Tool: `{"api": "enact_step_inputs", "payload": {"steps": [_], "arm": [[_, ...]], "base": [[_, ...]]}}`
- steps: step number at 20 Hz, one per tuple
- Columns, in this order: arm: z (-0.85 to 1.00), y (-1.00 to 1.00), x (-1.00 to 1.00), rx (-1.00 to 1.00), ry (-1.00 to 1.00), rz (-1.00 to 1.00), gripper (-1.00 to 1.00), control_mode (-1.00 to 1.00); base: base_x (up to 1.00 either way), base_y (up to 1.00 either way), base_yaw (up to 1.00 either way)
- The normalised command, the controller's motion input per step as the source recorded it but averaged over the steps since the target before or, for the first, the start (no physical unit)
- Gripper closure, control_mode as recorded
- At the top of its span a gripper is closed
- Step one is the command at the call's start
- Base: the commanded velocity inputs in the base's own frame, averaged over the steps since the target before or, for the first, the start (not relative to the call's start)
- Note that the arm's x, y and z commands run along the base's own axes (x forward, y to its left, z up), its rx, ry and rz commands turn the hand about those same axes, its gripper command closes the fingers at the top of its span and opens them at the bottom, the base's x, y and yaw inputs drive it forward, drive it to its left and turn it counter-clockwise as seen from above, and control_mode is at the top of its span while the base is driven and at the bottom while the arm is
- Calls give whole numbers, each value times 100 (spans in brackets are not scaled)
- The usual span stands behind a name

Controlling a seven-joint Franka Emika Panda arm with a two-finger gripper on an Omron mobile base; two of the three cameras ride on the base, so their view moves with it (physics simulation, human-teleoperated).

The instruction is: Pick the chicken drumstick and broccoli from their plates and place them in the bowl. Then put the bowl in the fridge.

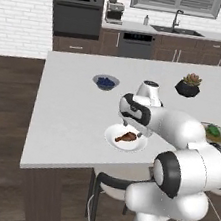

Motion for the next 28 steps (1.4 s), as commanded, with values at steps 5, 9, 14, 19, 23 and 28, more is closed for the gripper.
{"api": "enact_step_inputs", "payload": {"steps": [5, 9, 14, 19, 23, 28], "arm": [[-54, 3, 55, 0, 0, -19, -100, -100], [-50, 0, 46, 0, 5, -9, -100, -100], [-34, 0, 19, 0, 11, -2, -100, -100], [-23, 0, 15, 0, 10, 0, -100, -100], [-20, 0, 17, 0, 1, 0, -100, -100], [-18, -1, 8, 0, 0, 0, -100, -100]], "base": [[0, 0, 0], [0, 0, 0], [0, 0, 0], [0, 0, 0], [0, 0, 0], [0, 0, 0]]}}
